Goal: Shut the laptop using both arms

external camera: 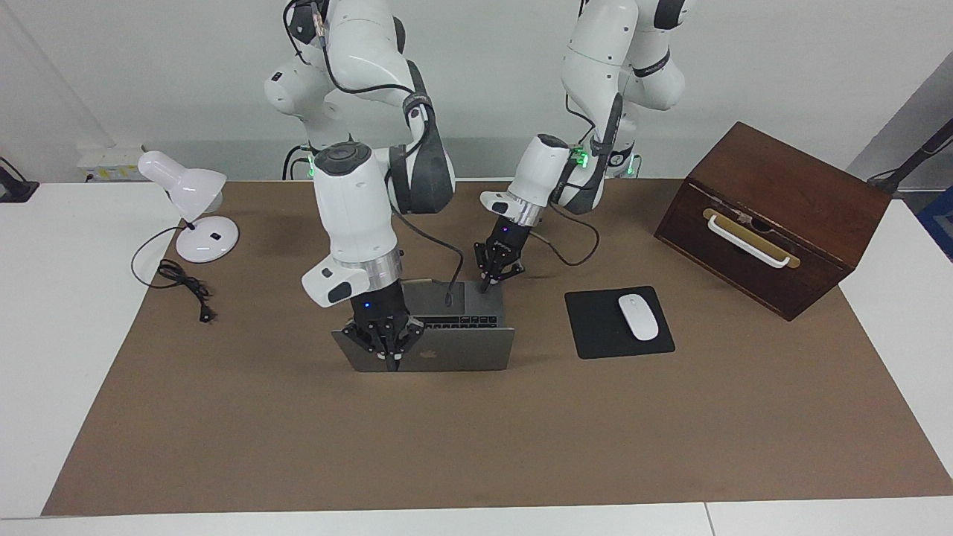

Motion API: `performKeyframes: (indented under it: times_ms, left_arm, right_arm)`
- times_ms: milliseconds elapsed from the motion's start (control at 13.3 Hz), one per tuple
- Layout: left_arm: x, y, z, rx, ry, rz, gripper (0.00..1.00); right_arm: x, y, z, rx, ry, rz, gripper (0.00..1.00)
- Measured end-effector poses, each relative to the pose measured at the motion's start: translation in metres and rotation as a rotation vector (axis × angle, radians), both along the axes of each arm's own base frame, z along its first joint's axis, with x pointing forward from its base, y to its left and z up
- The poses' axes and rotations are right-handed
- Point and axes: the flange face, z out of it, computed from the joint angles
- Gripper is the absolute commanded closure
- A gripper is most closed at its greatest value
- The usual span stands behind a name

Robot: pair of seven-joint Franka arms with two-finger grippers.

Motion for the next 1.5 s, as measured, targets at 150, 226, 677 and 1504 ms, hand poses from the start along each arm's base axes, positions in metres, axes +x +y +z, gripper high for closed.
performKeyframes:
  times_ms: [150, 226, 677, 1504]
  left_arm:
    - [0.000, 0.001, 0.000, 0.010, -0.012, -0.017, 1.00]
    - [-0.002, 0.002, -0.001, 0.012, -0.022, -0.023, 1.00]
    - [-0.004, 0.007, -0.003, 0.016, -0.046, -0.034, 1.00]
    - [-0.008, 0.019, -0.004, 0.021, -0.057, -0.029, 1.00]
  right_arm:
    - [-0.001, 0.004, -0.002, 0.002, 0.003, 0.006, 1.00]
    - [-0.001, 0.005, -0.003, 0.003, 0.006, 0.008, 1.00]
    - [-0.014, 0.021, -0.014, 0.114, 0.151, 0.014, 1.00]
    - [-0.037, 0.023, -0.029, 0.209, 0.385, 0.027, 1.00]
